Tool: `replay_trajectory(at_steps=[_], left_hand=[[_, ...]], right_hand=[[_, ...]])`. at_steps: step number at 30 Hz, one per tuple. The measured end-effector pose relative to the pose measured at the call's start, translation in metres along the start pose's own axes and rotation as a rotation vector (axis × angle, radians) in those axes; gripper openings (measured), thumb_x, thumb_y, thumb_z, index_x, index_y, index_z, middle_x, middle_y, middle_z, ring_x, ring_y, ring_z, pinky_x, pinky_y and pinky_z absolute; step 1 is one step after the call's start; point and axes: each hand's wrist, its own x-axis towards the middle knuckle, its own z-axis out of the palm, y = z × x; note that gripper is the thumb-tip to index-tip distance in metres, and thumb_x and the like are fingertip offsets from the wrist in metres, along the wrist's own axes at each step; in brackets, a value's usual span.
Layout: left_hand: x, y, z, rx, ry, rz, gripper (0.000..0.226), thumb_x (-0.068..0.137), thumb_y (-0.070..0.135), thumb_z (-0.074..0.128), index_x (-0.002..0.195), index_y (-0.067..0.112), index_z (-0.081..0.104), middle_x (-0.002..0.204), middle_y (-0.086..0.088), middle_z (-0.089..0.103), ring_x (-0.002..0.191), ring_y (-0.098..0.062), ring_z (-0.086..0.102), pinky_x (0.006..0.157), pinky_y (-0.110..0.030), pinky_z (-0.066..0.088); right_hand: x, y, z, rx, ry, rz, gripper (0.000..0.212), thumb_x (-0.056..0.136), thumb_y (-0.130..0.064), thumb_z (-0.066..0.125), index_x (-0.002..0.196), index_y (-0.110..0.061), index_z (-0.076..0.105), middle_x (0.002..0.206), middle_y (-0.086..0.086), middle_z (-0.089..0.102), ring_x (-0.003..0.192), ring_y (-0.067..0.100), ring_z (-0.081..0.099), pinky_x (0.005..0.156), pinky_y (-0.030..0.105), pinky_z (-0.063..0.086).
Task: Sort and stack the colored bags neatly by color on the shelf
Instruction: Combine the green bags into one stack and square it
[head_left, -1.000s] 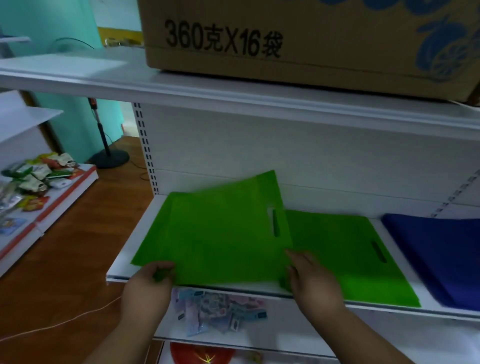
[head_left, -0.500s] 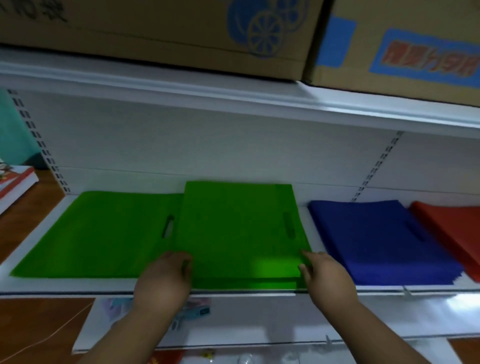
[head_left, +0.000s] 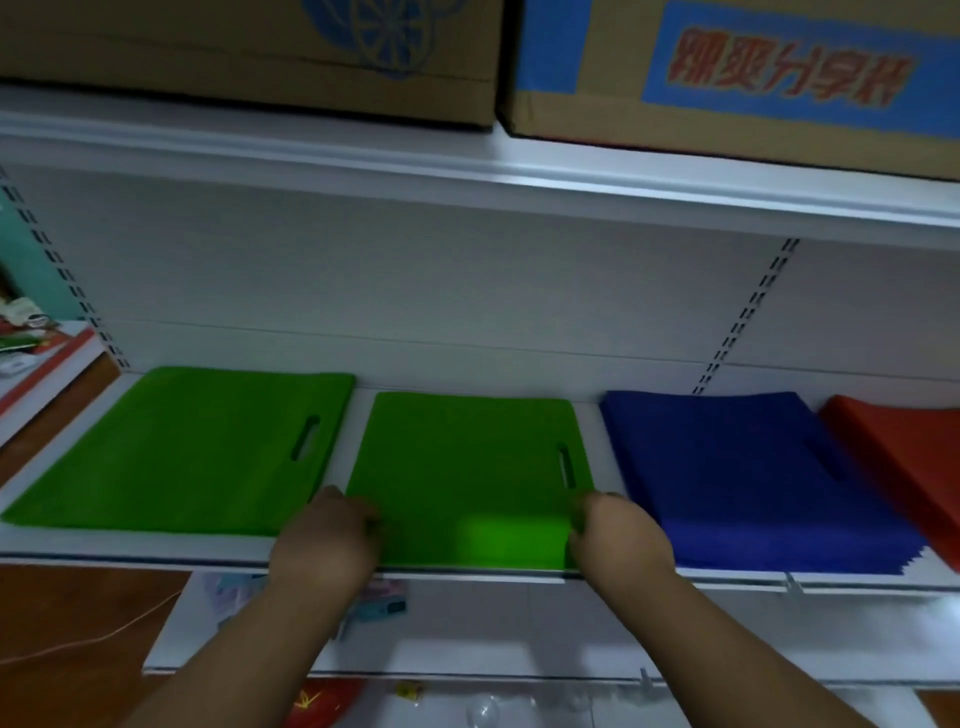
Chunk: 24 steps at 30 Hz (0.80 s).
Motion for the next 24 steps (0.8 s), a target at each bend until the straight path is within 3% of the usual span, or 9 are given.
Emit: replay_trajectory(at_steps=[6, 8, 11, 12, 15, 17, 19, 21, 24], left_hand=[[-0.018, -0.047, -0.004, -0.294, 0.162, 0.022, 0.036, 0.093, 0.031, 0.059, 0.128, 0.026, 0.063, 0.122, -0.005, 0.066, 0.103, -0.024, 0.064, 0.081, -0.027, 0.048], [-0.016, -0.078, -0.019, -0.286, 0.161, -0.025, 0.038, 0.093, 0.034, 0.059, 0.131, 0.029, 0.059, 0.107, -0.005, 0.071, 0.093, -0.024, 0.066, 0.073, -0.029, 0.048], [-0.008, -0.134, -0.044, -0.292, 0.094, -0.117, 0.046, 0.093, 0.034, 0.057, 0.139, 0.035, 0.046, 0.070, -0.004, 0.066, 0.060, -0.020, 0.059, 0.053, -0.028, 0.040], [-0.006, -0.152, -0.052, -0.290, 0.085, -0.152, 0.051, 0.093, 0.033, 0.057, 0.142, 0.034, 0.042, 0.079, -0.005, 0.069, 0.063, -0.020, 0.060, 0.055, -0.029, 0.042], [-0.001, -0.201, -0.070, -0.260, 0.073, -0.255, 0.061, 0.093, 0.031, 0.055, 0.150, 0.025, 0.035, 0.135, -0.013, 0.058, 0.110, -0.029, 0.060, 0.083, -0.032, 0.047], [0.000, -0.225, -0.073, -0.239, 0.034, -0.274, 0.064, 0.092, 0.032, 0.056, 0.151, 0.025, 0.033, 0.142, -0.012, 0.052, 0.120, -0.029, 0.055, 0.089, -0.031, 0.046], [-0.001, -0.243, -0.071, -0.258, 0.010, -0.272, 0.064, 0.089, 0.032, 0.055, 0.149, 0.030, 0.035, 0.134, -0.010, 0.059, 0.107, -0.025, 0.061, 0.080, -0.029, 0.050], [-0.009, -0.256, -0.067, -0.316, 0.024, -0.268, 0.057, 0.088, 0.030, 0.056, 0.144, 0.033, 0.043, 0.103, -0.005, 0.070, 0.082, -0.019, 0.065, 0.065, -0.027, 0.049], [-0.024, -0.261, -0.064, -0.501, 0.086, -0.248, 0.038, 0.093, 0.030, 0.058, 0.130, 0.027, 0.057, 0.061, 0.001, 0.065, 0.053, -0.016, 0.060, 0.048, -0.026, 0.039]], right_hand=[[-0.011, -0.073, 0.000, 0.164, 0.031, -0.241, 0.036, 0.095, -0.036, 0.053, 0.129, -0.023, 0.058, 0.121, 0.004, 0.062, 0.106, 0.022, 0.060, 0.085, 0.032, 0.051], [-0.010, -0.112, 0.006, 0.161, -0.019, -0.345, 0.044, 0.097, -0.040, 0.050, 0.139, -0.027, 0.050, 0.136, 0.002, 0.055, 0.121, 0.021, 0.054, 0.096, 0.030, 0.045], [-0.016, -0.178, 0.016, 0.162, -0.132, -0.442, 0.058, 0.096, -0.046, 0.049, 0.150, -0.037, 0.029, 0.148, 0.002, 0.044, 0.131, 0.024, 0.046, 0.102, 0.033, 0.042], [-0.018, -0.199, 0.019, 0.176, -0.173, -0.454, 0.064, 0.096, -0.047, 0.050, 0.152, -0.040, 0.021, 0.148, 0.003, 0.043, 0.130, 0.026, 0.047, 0.101, 0.034, 0.043], [-0.022, -0.253, 0.025, 0.138, -0.268, -0.455, 0.070, 0.096, -0.050, 0.048, 0.153, -0.044, 0.007, 0.141, 0.009, 0.048, 0.122, 0.031, 0.053, 0.094, 0.036, 0.047], [-0.022, -0.277, 0.027, 0.065, -0.277, -0.415, 0.063, 0.098, -0.051, 0.046, 0.153, -0.040, 0.016, 0.141, 0.011, 0.047, 0.122, 0.032, 0.052, 0.093, 0.036, 0.045], [-0.025, -0.292, 0.032, 0.028, -0.276, -0.348, 0.053, 0.098, -0.051, 0.044, 0.147, -0.032, 0.035, 0.141, 0.011, 0.048, 0.123, 0.032, 0.052, 0.094, 0.036, 0.045], [-0.030, -0.300, 0.040, 0.031, -0.277, -0.270, 0.048, 0.099, -0.051, 0.042, 0.139, -0.026, 0.043, 0.135, 0.011, 0.049, 0.117, 0.032, 0.054, 0.090, 0.036, 0.045], [-0.036, -0.302, 0.050, 0.016, -0.202, -0.203, 0.032, 0.102, -0.042, 0.041, 0.122, -0.018, 0.050, 0.122, 0.012, 0.049, 0.097, 0.028, 0.057, 0.074, 0.032, 0.042]])
